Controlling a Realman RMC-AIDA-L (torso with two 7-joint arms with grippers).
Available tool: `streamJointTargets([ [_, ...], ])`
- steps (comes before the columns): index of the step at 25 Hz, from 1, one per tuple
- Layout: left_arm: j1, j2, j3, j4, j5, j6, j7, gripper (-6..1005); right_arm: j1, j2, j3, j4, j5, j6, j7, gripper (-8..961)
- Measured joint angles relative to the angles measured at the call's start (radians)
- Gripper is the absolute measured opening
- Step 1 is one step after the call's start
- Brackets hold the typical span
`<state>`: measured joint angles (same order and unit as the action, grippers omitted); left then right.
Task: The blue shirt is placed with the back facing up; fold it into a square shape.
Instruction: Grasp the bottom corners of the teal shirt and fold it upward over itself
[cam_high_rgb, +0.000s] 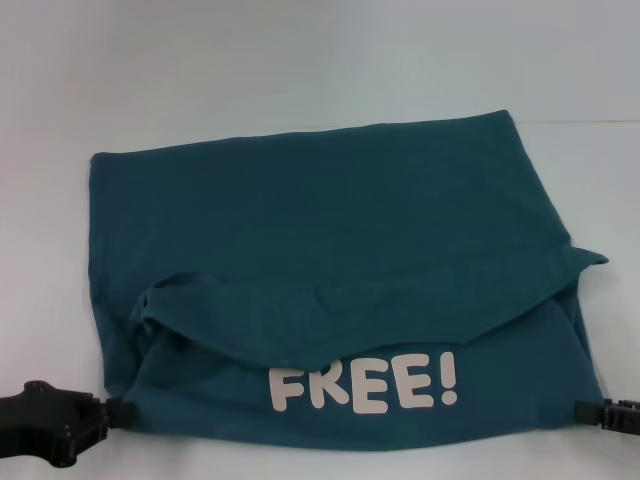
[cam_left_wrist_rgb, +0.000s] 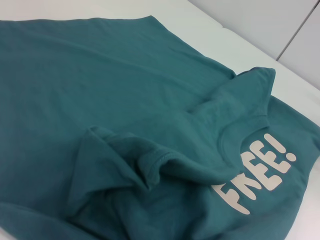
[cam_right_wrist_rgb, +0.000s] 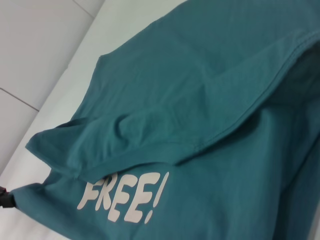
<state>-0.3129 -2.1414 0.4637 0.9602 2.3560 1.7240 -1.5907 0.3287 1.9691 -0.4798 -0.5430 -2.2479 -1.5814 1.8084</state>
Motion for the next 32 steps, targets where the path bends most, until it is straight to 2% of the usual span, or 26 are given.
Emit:
streamJointTargets([
  [3, 0.0, 0.0, 0.001, 0.0, 0.0, 0.0, 0.0, 12, 0.003, 0.002, 0.0, 0.0, -0.018, 0.0, 0.0, 484],
  [9, -0.001, 0.0, 0.003, 0.001, 0.0, 0.001, 0.0, 12, 0.002, 0.002, 0.006, 0.0, -0.025, 0.002, -0.004, 251],
  [20, -0.001, 0.0, 0.0, 0.003, 0.0, 0.003, 0.0, 11, -0.009, 0.002, 0.01, -0.003, -0.021, -0.008, -0.028, 27],
  [32, 0.009, 0.001, -0.001, 0.006, 0.061, 0.031, -0.018, 11, -0.058, 0.0, 0.051, -0.005, -0.02, -0.098, -0.114, 6],
])
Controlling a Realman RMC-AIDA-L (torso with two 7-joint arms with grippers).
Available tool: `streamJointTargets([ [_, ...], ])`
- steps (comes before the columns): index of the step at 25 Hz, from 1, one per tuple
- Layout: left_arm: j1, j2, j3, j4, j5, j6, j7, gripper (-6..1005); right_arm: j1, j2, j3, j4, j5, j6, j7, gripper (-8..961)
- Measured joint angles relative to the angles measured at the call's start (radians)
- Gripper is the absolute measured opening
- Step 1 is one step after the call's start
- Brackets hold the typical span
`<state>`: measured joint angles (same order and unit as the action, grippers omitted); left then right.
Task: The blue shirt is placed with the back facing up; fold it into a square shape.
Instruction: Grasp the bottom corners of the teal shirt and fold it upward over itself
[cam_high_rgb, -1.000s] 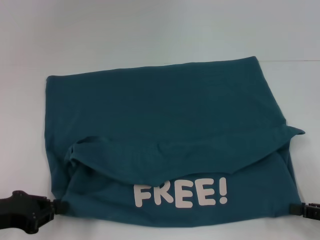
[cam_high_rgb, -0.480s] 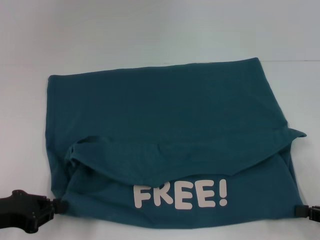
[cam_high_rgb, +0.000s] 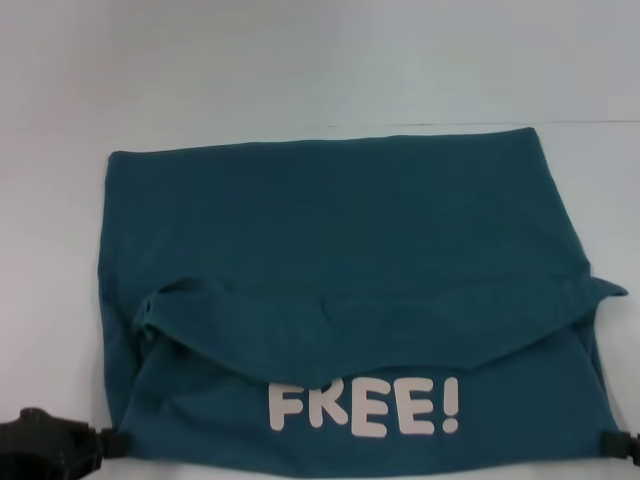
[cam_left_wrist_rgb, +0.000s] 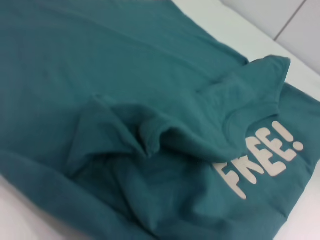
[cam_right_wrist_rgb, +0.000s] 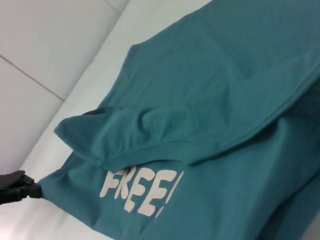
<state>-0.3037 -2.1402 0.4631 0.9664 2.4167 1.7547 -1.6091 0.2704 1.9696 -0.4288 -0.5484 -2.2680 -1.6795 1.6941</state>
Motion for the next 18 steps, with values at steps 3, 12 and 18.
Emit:
streamJointTargets([
  [3, 0.0, 0.0, 0.0, 0.0, 0.008, 0.003, -0.002, 12, -0.019, 0.0, 0.002, -0.003, -0.001, -0.013, -0.015, 6],
  [12, 0.013, 0.0, -0.024, 0.034, 0.031, 0.046, -0.012, 11, -0.055, -0.005, 0.027, -0.005, -0.001, -0.044, -0.037, 7],
  [18, -0.029, 0.009, -0.045, 0.04, 0.021, 0.06, -0.032, 11, -0.049, -0.011, 0.094, -0.007, 0.002, -0.061, -0.042, 7],
])
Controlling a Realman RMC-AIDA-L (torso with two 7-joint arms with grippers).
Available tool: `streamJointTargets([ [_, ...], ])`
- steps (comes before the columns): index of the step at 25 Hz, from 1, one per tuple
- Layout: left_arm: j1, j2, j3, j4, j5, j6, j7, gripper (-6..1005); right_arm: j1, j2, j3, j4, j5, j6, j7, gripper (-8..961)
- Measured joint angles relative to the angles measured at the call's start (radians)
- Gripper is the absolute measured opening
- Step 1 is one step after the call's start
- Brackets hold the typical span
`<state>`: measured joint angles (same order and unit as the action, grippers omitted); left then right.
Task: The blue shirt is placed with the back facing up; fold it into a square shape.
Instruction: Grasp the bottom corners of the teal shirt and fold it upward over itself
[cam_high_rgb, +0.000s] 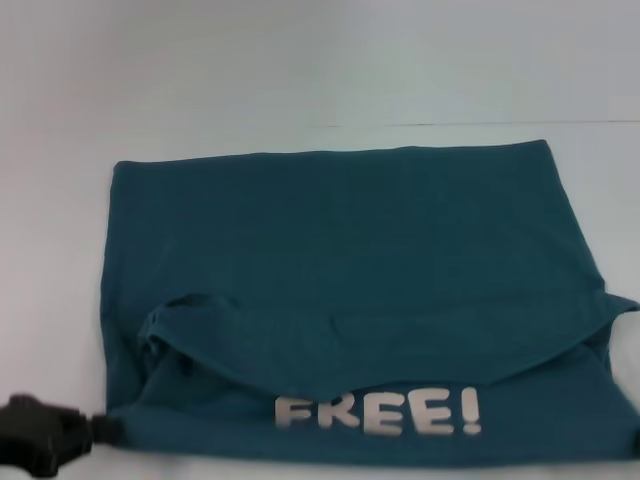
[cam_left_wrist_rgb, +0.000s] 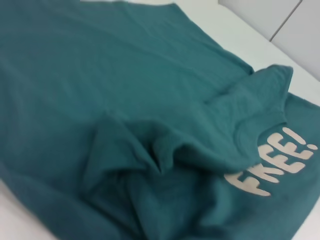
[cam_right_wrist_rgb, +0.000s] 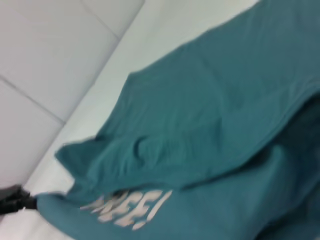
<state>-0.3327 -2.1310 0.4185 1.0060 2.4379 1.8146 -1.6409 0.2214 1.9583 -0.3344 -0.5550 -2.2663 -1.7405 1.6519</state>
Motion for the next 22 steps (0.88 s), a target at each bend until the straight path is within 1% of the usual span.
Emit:
streamJointTargets([
  [3, -0.042, 0.009, -0.046, -0.003, -0.01, -0.002, -0.005, 12, 0.023, -0.002, 0.082, -0.001, 0.003, 0.0, 0.003, 7],
  [4, -0.067, 0.015, -0.07, -0.008, -0.023, -0.009, -0.005, 12, 0.036, -0.003, 0.109, -0.001, 0.004, 0.001, 0.005, 7],
  [7, -0.125, 0.031, -0.105, -0.029, -0.057, -0.043, -0.006, 12, 0.09, -0.006, 0.18, 0.0, 0.005, 0.011, 0.008, 7],
  [9, -0.169, 0.042, -0.111, -0.055, -0.079, -0.09, -0.012, 12, 0.132, -0.008, 0.214, 0.002, 0.005, 0.03, 0.01, 6],
  [10, -0.169, 0.042, -0.111, -0.055, -0.079, -0.09, -0.012, 12, 0.156, -0.008, 0.231, 0.005, 0.005, 0.049, 0.011, 6],
  [11, -0.215, 0.051, -0.11, -0.089, -0.097, -0.176, -0.029, 12, 0.182, -0.008, 0.245, 0.008, 0.008, 0.073, 0.011, 7],
  [13, -0.245, 0.052, -0.106, -0.111, -0.107, -0.247, -0.043, 12, 0.221, -0.008, 0.254, 0.012, 0.023, 0.118, 0.011, 10],
  [19, -0.341, 0.04, -0.097, -0.205, -0.114, -0.518, -0.058, 11, 0.345, -0.007, 0.243, 0.035, 0.062, 0.274, 0.025, 17],
  [22, -0.372, 0.032, -0.08, -0.251, -0.117, -0.662, -0.055, 11, 0.402, 0.002, 0.237, 0.04, 0.065, 0.38, 0.032, 21],
])
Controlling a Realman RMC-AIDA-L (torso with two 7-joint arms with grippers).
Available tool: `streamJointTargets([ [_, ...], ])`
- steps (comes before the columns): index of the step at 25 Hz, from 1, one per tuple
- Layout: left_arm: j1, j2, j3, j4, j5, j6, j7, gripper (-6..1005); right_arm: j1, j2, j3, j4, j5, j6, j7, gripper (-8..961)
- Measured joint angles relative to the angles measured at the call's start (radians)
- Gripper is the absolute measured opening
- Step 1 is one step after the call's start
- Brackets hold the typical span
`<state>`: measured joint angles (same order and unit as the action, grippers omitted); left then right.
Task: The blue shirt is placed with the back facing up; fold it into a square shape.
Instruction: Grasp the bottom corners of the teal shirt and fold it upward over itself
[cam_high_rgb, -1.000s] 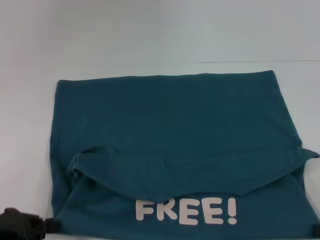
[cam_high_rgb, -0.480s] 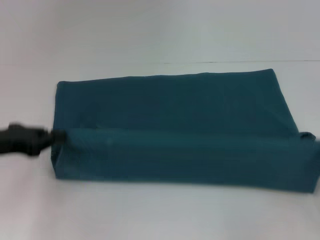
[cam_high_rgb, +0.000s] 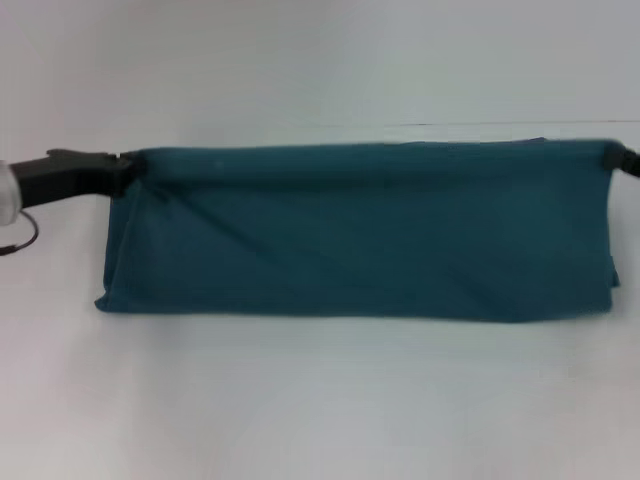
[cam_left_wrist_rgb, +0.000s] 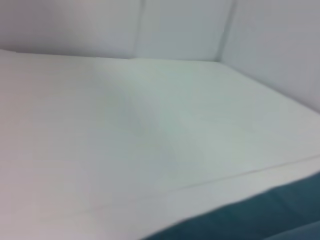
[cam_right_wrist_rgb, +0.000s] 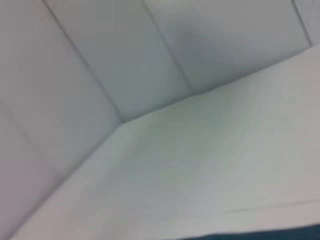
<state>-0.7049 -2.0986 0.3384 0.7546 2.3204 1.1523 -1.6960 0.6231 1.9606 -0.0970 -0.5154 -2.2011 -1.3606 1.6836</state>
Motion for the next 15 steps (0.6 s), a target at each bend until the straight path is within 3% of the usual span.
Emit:
streamJointTargets([
  [5, -0.028, -0.025, 0.084, -0.061, -0.038, -0.26, 0.027, 12, 0.083, 0.012, -0.044, 0.056, 0.003, 0.234, -0.015, 27],
  [6, -0.035, -0.036, 0.131, -0.079, -0.059, -0.361, 0.04, 11, 0.113, 0.015, -0.062, 0.092, 0.005, 0.324, -0.037, 29],
  [7, -0.035, -0.036, 0.131, -0.079, -0.059, -0.361, 0.04, 11, 0.113, 0.015, -0.062, 0.092, 0.005, 0.324, -0.037, 30],
  [11, -0.051, -0.059, 0.227, -0.124, -0.109, -0.563, 0.073, 11, 0.162, 0.035, -0.069, 0.138, 0.028, 0.479, -0.113, 35],
  [15, -0.065, -0.062, 0.303, -0.171, -0.151, -0.683, 0.105, 12, 0.192, 0.046, -0.072, 0.162, 0.06, 0.585, -0.164, 40],
])
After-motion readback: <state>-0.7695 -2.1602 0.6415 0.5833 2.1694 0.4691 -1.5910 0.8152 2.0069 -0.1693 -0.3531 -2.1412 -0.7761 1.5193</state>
